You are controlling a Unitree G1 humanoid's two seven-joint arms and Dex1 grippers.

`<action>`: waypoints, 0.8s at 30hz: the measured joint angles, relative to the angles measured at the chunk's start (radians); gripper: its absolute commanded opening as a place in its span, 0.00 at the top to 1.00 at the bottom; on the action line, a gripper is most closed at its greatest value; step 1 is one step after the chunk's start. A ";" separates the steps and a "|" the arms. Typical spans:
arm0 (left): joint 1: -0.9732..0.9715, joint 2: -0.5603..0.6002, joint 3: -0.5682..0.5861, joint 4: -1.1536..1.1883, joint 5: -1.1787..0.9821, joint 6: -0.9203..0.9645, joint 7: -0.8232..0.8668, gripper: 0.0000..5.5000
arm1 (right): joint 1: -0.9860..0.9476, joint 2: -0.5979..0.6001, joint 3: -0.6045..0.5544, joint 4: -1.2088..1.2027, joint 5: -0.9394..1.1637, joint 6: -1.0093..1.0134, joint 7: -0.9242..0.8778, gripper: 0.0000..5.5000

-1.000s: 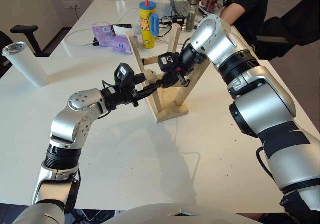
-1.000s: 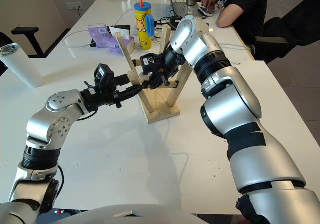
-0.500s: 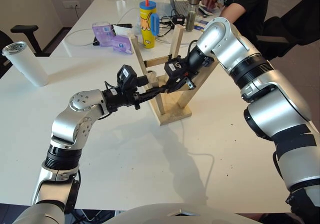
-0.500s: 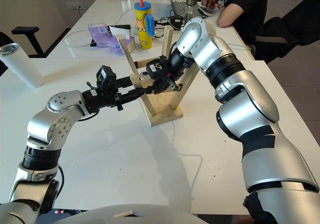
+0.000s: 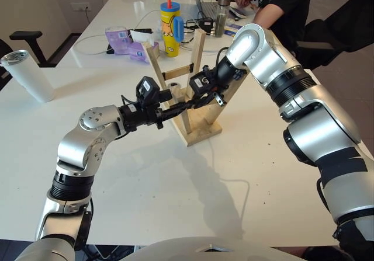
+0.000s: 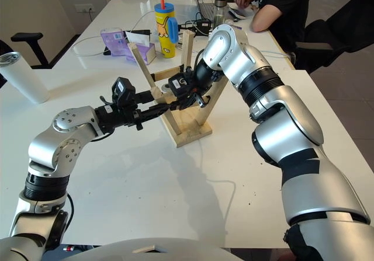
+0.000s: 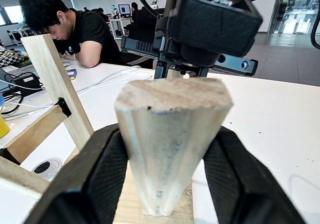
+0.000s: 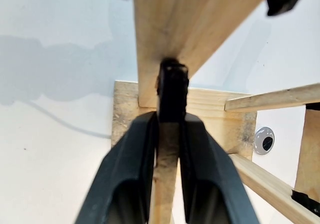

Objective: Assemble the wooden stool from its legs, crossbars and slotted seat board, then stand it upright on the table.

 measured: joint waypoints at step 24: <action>-0.028 0.024 0.003 0.027 -0.004 0.012 -0.041 0.59 | 0.179 -0.012 -0.016 -0.007 -0.068 -0.048 -0.275 0.73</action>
